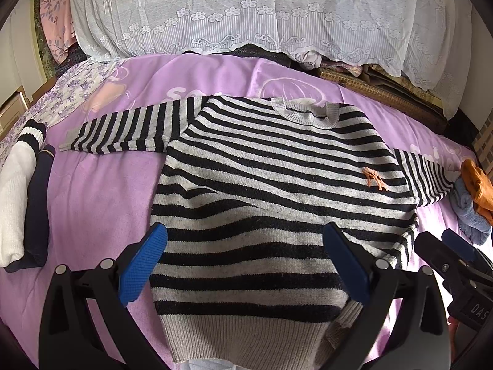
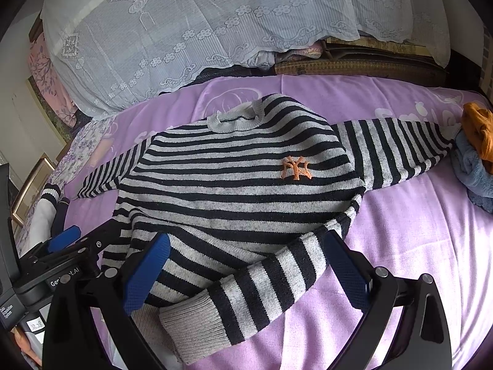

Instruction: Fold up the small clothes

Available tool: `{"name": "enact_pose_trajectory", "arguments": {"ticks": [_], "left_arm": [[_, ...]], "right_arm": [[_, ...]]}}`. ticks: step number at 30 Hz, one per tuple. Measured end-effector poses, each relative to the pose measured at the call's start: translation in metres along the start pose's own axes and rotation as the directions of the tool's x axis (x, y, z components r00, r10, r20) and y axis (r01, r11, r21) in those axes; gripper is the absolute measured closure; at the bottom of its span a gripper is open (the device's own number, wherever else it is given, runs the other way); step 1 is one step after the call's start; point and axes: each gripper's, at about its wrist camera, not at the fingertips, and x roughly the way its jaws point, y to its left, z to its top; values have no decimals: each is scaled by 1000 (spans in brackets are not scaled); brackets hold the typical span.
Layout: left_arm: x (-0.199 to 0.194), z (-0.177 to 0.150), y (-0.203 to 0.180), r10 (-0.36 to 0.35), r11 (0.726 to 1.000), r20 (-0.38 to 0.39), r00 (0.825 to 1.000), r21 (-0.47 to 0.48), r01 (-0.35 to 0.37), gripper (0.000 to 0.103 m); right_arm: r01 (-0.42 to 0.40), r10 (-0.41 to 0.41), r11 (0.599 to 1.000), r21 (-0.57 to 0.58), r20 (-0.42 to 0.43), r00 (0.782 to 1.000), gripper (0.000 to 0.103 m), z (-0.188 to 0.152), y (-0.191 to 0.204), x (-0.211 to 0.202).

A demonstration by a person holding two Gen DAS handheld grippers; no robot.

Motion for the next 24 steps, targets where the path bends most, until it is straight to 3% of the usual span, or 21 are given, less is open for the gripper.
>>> {"name": "enact_pose_trajectory", "arguments": {"ticks": [17, 20, 24], "left_arm": [[3, -4, 1, 0, 1000, -7, 1000, 1, 0, 5], [6, -6, 8, -5, 1000, -26, 1000, -7, 5, 5], [18, -19, 44, 37, 998, -93, 995, -54, -42, 5]], "right_arm": [[-6, 6, 1000, 1, -32, 999, 3, -7, 7, 4], [16, -17, 1000, -16, -88, 996, 3, -8, 10, 13], [25, -30, 998, -64, -80, 996, 3, -12, 19, 23]]}}
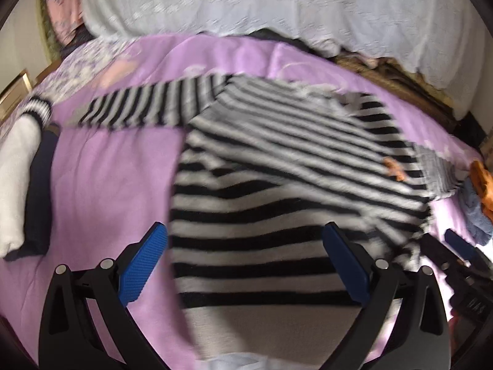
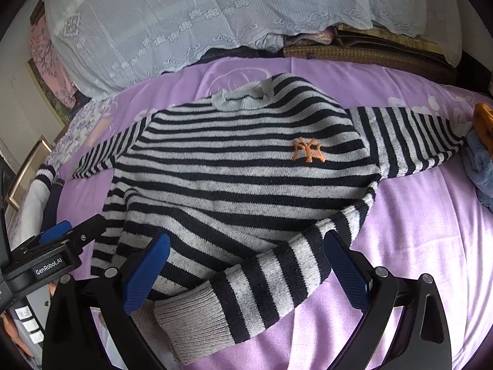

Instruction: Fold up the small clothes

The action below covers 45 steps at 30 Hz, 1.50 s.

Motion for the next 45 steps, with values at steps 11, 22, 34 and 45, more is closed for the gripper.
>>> {"name": "enact_pose_trajectory", "arguments": {"ticks": [11, 22, 34, 45], "left_arm": [[38, -59, 41, -14, 1000, -168, 986, 22, 18, 5], [40, -57, 26, -144, 988, -168, 975, 36, 152, 13], [26, -58, 38, -192, 979, -149, 970, 37, 199, 85], [7, -85, 64, -318, 946, -222, 922, -13, 323, 67]], "right_arm": [[26, -38, 987, -159, -78, 996, 3, -28, 23, 28], [-62, 55, 988, -142, -55, 997, 3, -76, 27, -2], [-112, 108, 992, -56, -70, 992, 94, -90, -21, -31], [-67, 63, 998, -13, -199, 978, 32, -140, -79, -62]]}}
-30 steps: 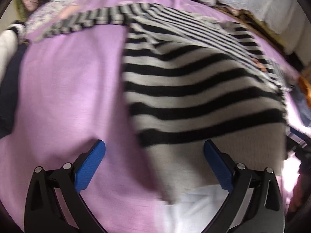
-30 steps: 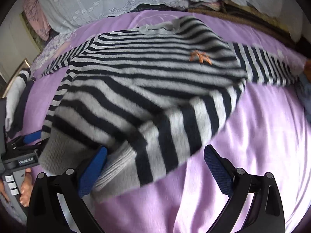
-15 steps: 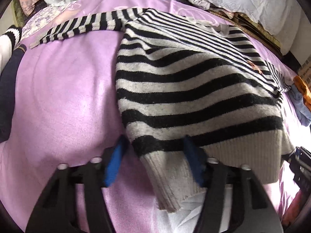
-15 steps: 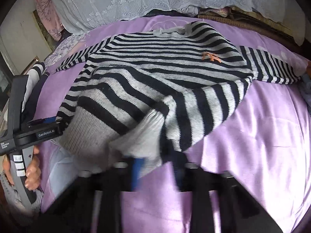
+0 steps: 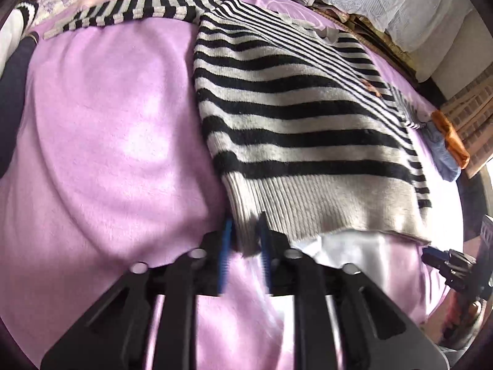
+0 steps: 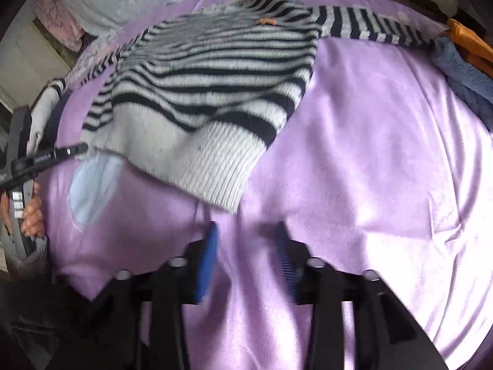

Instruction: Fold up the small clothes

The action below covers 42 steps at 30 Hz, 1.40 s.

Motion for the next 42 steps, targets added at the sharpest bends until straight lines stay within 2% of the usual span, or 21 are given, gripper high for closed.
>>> {"name": "enact_pose_trajectory", "arguments": {"ticks": [1, 2, 3, 5, 8, 10, 11, 12, 13, 14, 17, 20, 22, 23, 25, 28, 30, 32, 35, 38, 42], "left_arm": [[-1, 0, 2, -34, 999, -1, 999, -15, 34, 57], [-1, 2, 2, -67, 997, 1, 998, -31, 67, 38], [-1, 4, 1, -93, 995, 5, 996, -43, 93, 30], [3, 8, -5, -88, 995, 2, 996, -40, 88, 29], [14, 17, -12, -70, 997, -3, 998, -20, 70, 30], [24, 23, -13, -49, 998, -10, 999, -29, 49, 34], [25, 26, -14, -24, 1000, 4, 1000, -20, 24, 48], [26, 28, -14, 5, 1000, 5, 1000, -12, -5, 69], [26, 28, -10, 12, 1000, 2, 1000, -13, -11, 82], [24, 28, -5, -10, 1000, -3, 1000, -24, 10, 96], [10, 24, 5, -24, 999, 15, 1000, -48, 24, 97], [-11, 13, 14, -3, 999, 32, 999, -43, 4, 96], [-2, 6, 19, 17, 999, -8, 1000, -44, -17, 96], [5, 3, 20, 26, 999, -29, 999, -43, -28, 95], [5, 0, 16, 53, 998, -8, 999, -20, -53, 94], [-12, 4, 11, 75, 997, 22, 997, 8, -75, 89], [-27, 12, 9, 154, 988, 67, 986, 20, -156, 72], [-37, 24, 6, 194, 980, 118, 974, 33, -199, 65], [-36, 45, -7, 144, 987, 128, 981, 59, -152, 62], [-12, 74, -31, 125, 987, 101, 987, 90, -134, 56], [40, 125, -56, 98, 991, 22, 995, 88, -99, 56]], "right_arm": [[-12, 11, 1000, 19, 47, 999, 26, 4, -4, -8], [-36, 32, 999, 38, 92, 995, 21, 9, -8, -16], [-55, 49, 997, 54, 108, 993, 20, 14, -11, -19], [-101, 90, 990, 100, 113, 990, 20, 24, -19, -15], [-186, 170, 968, 169, 101, 980, 22, 28, -23, 17], [-218, 205, 953, 213, 79, 975, 30, 30, -21, 39], [-228, 215, 947, 228, 78, 973, 40, 31, -20, 46], [-232, 217, 945, 232, 85, 972, 54, 29, -19, 50], [-231, 215, 948, 218, 94, 972, 64, 31, -17, 53], [-246, 230, 947, 208, 98, 968, 83, 28, -14, 50], [-293, 275, 937, 189, 119, 954, 87, 31, -10, 32], [-229, 223, 967, 107, 64, 973, 91, 28, -4, 24], [-199, 201, 975, 101, -17, 979, 92, 22, -10, 39], [-198, 202, 975, 101, -33, 979, 93, 19, -12, 46], [-209, 213, 974, 90, -28, 977, 92, 19, -11, 44], [-197, 198, 977, 80, -2, 980, 80, 22, -15, 29], [-170, 165, 982, 83, 58, 985, 69, 30, -22, 13], [-171, 153, 976, 138, 131, 980, 58, 49, -36, 4], [-184, 145, 959, 214, 184, 972, 57, 87, -61, 14], [-236, 174, 926, 293, 221, 960, 57, 132, -82, 31], [-235, 162, 946, 224, 299, 940, 57, 205, -77, 37]]}}
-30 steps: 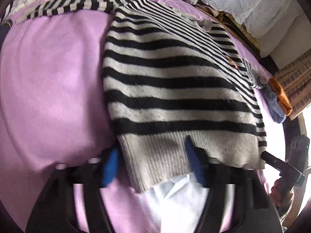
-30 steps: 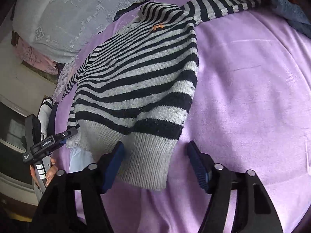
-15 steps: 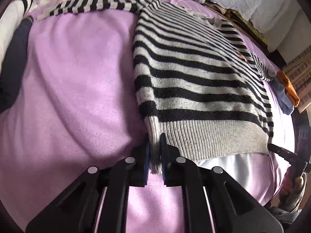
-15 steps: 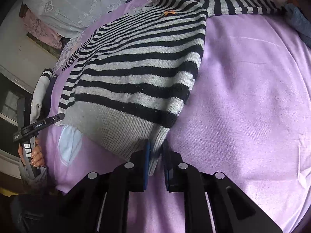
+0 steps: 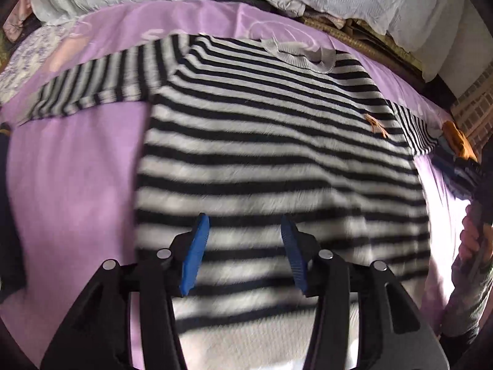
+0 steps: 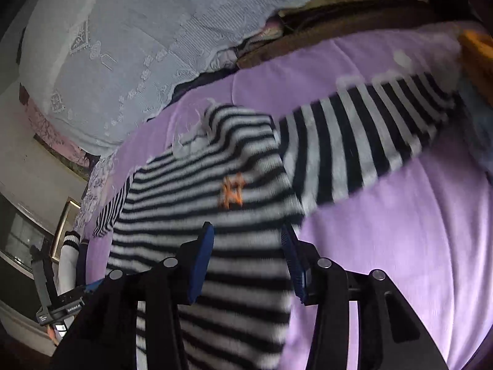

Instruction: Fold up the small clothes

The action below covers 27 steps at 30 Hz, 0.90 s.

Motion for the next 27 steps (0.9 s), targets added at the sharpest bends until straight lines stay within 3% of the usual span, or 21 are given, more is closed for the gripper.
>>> {"name": "enact_pose_trajectory", "arguments": {"ticks": [3, 5, 7, 9, 11, 12, 15, 17, 19, 20, 21, 23, 25, 27], "left_arm": [[28, 30, -12, -31, 999, -34, 999, -42, 29, 56], [41, 44, -21, -18, 999, -25, 1000, -44, 16, 56], [57, 57, -28, 45, 999, 4, 999, -15, -45, 46], [74, 58, -27, 108, 994, 32, 994, -4, -108, 30], [82, 51, -28, 139, 989, 82, 987, 39, -143, 21], [83, 46, -35, 180, 979, 127, 975, 74, -190, 17], [86, 45, -41, 264, 956, 159, 951, 88, -280, 4], [87, 48, -34, 239, 967, 140, 961, 60, -249, 4], [87, 50, -28, 216, 974, 129, 968, 45, -223, 4], [87, 49, -28, 216, 974, 131, 967, 46, -224, 4], [87, 49, -30, 227, 970, 138, 964, 51, -236, 4], [88, 51, -26, 235, 968, 144, 961, 54, -244, 4], [87, 50, -27, 230, 970, 143, 963, 52, -239, 4], [87, 50, -26, 229, 970, 143, 963, 51, -238, 4]], "right_arm": [[21, -19, 999, -30, 42, 999, 57, 56, 11, 35], [102, -99, 994, -43, 79, 992, 57, 85, 9, 55], [197, -192, 980, -31, 121, 974, 57, 111, -4, 72], [229, -225, 973, -37, 79, 971, 57, 124, -21, 88], [210, -210, 977, -29, 10, 978, 56, 127, -39, 99], [215, -215, 976, -33, 4, 977, 54, 126, -43, 100], [279, -278, 958, -65, 27, 960, 21, 119, -51, 99], [342, -345, 936, -81, -24, 938, 18, 107, -56, 115], [445, -452, 870, -214, 17, 892, 18, 93, -43, 134], [490, -495, 832, -260, 51, 867, 30, 87, -33, 137], [493, -495, 822, -284, 70, 866, 59, 84, -25, 137], [480, -475, 832, -279, 91, 875, 91, 86, -20, 129], [451, -436, 873, -188, 115, 893, 94, 94, -35, 110], [447, -433, 888, -106, 133, 892, 95, 98, -54, 96]]}}
